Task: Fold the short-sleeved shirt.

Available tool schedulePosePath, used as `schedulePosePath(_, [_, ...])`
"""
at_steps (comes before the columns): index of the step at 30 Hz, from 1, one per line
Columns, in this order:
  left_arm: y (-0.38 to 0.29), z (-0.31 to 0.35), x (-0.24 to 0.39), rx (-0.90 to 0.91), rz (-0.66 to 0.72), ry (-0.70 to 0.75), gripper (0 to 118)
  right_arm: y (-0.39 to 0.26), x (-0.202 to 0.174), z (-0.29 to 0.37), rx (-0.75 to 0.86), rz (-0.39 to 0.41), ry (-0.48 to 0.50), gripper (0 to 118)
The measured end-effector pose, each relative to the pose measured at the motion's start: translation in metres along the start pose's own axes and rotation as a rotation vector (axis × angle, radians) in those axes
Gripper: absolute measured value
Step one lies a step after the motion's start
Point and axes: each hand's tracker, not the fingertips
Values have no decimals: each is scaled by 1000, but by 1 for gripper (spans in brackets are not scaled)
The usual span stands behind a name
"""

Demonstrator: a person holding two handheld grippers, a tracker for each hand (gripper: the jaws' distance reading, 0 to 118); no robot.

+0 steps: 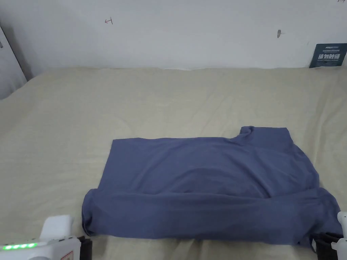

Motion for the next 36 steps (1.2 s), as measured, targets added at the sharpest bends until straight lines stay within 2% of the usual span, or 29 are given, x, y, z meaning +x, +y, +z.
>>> schedulePosePath(1, [5,-4,2,6,-16,23,81,1,0,0,5,-2,-1,4])
schedulePosePath(2, [10,-10,3,-1,-25,30,103,3,0,1,4,0,4,4])
schedulePosePath(6, [23,-30,-2,17,13,-67,103,7,1,2,1,9,-6,4])
schedulePosePath(12, [26,-58,-11,-52,93,-56,104,8,7,2,-5,5,-19,4])
schedulePosePath(14, [23,-54,-5,-8,86,-49,103,7,10,3,-5,-4,-19,4])
schedulePosePath(17, [24,-50,1,6,10,16,80,6,14,3,-6,-17,-21,4])
schedulePosePath(20, [25,-41,7,5,-3,-2,50,3,15,2,-13,-24,-28,4])
schedulePosePath(22, [27,-41,7,4,0,-38,23,1,16,2,-15,-31,-28,4])
schedulePosePath(23, [28,-41,7,3,12,-67,13,0,17,3,-14,-32,-28,4])
schedulePosePath(24, [29,-42,12,-3,14,-87,13,-1,19,3,-15,-36,-28,4])
schedulePosePath(25, [29,-43,16,-6,-24,-27,13,-2,22,4,-15,-46,-32,4])
schedulePosePath(26, [29,-43,19,-10,-46,-35,13,-2,24,5,-11,-52,-32,4])
schedulePosePath(27, [30,-42,19,-8,-42,-34,13,-3,28,6,2,-62,-37,10])
schedulePosePath(28, [30,-42,18,-9,-34,-39,13,-3,34,7,11,-74,-48,32])
schedulePosePath(29, [31,-41,17,-11,-28,-49,13,-3,38,6,15,-79,-55,66])
schedulePosePath(30, [31,-39,11,-12,-24,-59,13,-3,43,4,9,-82,-58,105])
schedulePosePath(31, [32,-39,10,-13,-15,-68,13,-2,48,1,-5,-91,-70,117])
schedulePosePath(36, [32,-29,14,-14,-22,-79,13,1,75,-16,5,-111,-88,118])
